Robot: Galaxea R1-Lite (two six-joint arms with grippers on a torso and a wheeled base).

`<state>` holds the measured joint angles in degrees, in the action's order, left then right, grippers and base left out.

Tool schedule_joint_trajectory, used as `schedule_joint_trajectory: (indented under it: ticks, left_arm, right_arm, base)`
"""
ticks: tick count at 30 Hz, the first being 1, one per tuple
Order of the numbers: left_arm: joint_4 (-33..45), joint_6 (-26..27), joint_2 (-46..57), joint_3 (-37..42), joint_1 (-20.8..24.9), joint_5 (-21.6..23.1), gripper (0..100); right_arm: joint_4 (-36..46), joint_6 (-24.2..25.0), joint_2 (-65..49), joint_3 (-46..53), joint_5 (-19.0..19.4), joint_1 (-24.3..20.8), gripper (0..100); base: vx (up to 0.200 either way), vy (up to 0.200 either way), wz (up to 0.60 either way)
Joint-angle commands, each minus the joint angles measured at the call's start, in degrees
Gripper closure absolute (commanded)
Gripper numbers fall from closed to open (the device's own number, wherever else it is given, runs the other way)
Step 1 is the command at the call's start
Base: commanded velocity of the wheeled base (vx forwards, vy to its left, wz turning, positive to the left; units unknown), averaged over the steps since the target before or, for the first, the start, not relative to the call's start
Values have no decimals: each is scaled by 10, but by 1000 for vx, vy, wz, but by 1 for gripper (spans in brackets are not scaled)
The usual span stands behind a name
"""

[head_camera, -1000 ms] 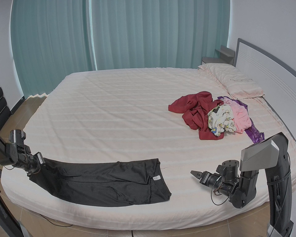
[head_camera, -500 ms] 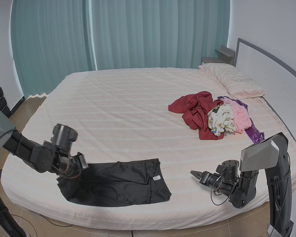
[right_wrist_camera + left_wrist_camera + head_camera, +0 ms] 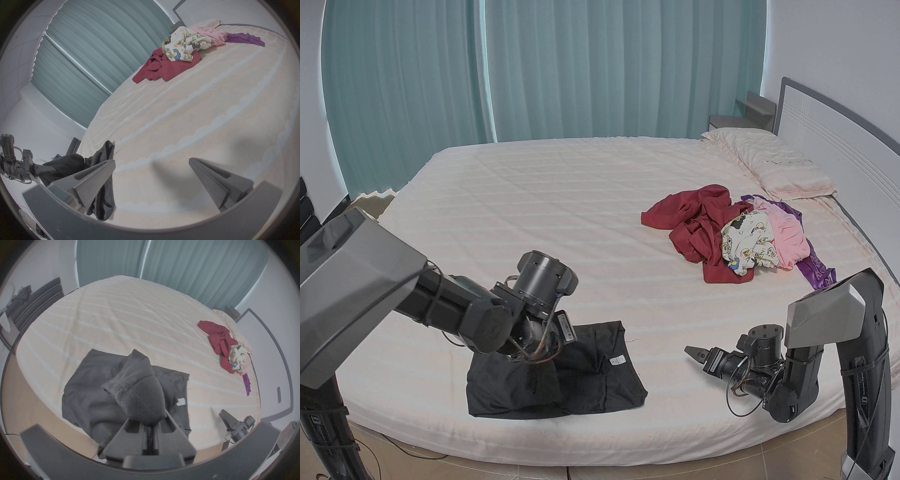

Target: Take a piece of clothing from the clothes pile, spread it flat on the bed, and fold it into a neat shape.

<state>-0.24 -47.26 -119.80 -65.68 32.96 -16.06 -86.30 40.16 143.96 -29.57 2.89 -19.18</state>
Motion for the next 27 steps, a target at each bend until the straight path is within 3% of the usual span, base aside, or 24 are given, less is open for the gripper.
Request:
schedule_joint_trajectory:
  ticks: [1, 15, 16, 24, 27]
  left_arm:
    - [-2, -3, -38, -36, 27, 15, 100]
    - [-44, -2, -62, -81, 27, 106, 100]
    - [-44, -2, -62, -81, 27, 107, 0]
    - [-85, -7, -82, -80, 27, 118, 0]
    - [-85, -34, -80, -77, 27, 118, 0]
  right_arm:
    - [0, 0, 1, 0, 0, -1, 0]
    - [1, -1, 2, -2, 0, -1, 0]
    - [1, -1, 2, -2, 0, -1, 0]
    - [1, -1, 4, -2, -1, -1, 0]
    - [1, -1, 4, -1, -1, -1, 0]
  base:
    - [0, 0, 0]
    - [0, 0, 0]
    - [0, 0, 0]
    - [0, 0, 0]
    - [0, 0, 0]
